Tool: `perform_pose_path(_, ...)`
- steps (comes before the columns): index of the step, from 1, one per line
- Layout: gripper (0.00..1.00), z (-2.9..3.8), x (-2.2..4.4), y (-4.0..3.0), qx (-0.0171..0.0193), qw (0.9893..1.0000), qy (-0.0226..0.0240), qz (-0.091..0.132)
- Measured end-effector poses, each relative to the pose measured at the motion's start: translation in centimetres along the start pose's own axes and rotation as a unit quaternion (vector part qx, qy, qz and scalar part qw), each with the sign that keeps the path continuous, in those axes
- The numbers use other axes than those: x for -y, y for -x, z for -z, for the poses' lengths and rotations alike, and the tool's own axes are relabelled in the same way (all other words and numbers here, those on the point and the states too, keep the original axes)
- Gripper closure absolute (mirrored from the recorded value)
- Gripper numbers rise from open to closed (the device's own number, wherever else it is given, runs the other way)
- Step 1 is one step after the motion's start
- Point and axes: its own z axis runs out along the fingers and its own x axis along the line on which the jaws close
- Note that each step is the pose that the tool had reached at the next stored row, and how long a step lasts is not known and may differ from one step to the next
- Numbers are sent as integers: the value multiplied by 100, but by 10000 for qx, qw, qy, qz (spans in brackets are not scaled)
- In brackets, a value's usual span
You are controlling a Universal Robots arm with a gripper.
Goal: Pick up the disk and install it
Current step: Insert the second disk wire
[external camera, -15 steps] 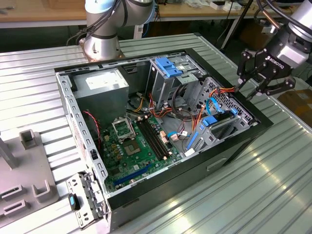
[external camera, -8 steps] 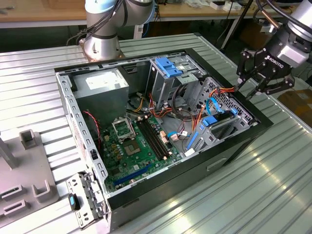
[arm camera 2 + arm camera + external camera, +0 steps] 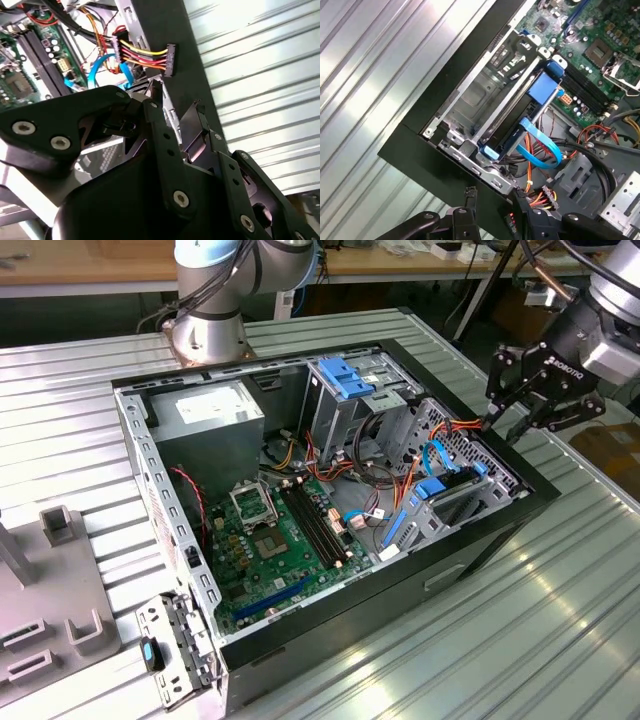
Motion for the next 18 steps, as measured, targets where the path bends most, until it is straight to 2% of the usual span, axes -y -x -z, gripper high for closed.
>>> perform_pose_path(1, 58, -1, 0, 0, -43, 9999, -54, 85)
perform_pose_path(2, 58, -1, 0, -1, -47, 9998, -55, 179)
perform_pose_path(3, 58, -7, 0, 0, -30, 9987, -24, 518)
perform_pose_path(4, 58, -11, -1, -1, -14, 9969, -2, 785)
perform_pose_path(6, 58, -15, -1, -1, 0, 9950, 15, 999)
perform_pose_path(7, 58, -19, -1, -2, 10, 9931, 28, 1170)
perform_pose_path(8, 58, -23, -2, -2, 13, 9907, 32, 1357)
perform_pose_path(9, 58, -24, -1, -3, 19, 9888, 16, 1490)
perform_pose_path(10, 58, -25, -1, -3, 23, 9874, 0, 1581)
perform_pose_path(11, 58, -26, -1, -2, 18, 9866, -9, 1630)
perform_pose_path(13, 58, -28, -2, -3, -24, 9844, -67, 1757)
perform_pose_path(15, 58, -27, -2, -3, -103, 9807, -162, 1945)
perform_pose_path(16, 58, -28, -2, -3, -135, 9795, -197, 2001)
perform_pose_path(17, 58, -28, -13, 8, -151, 9788, -210, 2032)
perform_pose_path(18, 58, -30, -25, 21, -154, 9787, -213, 2037)
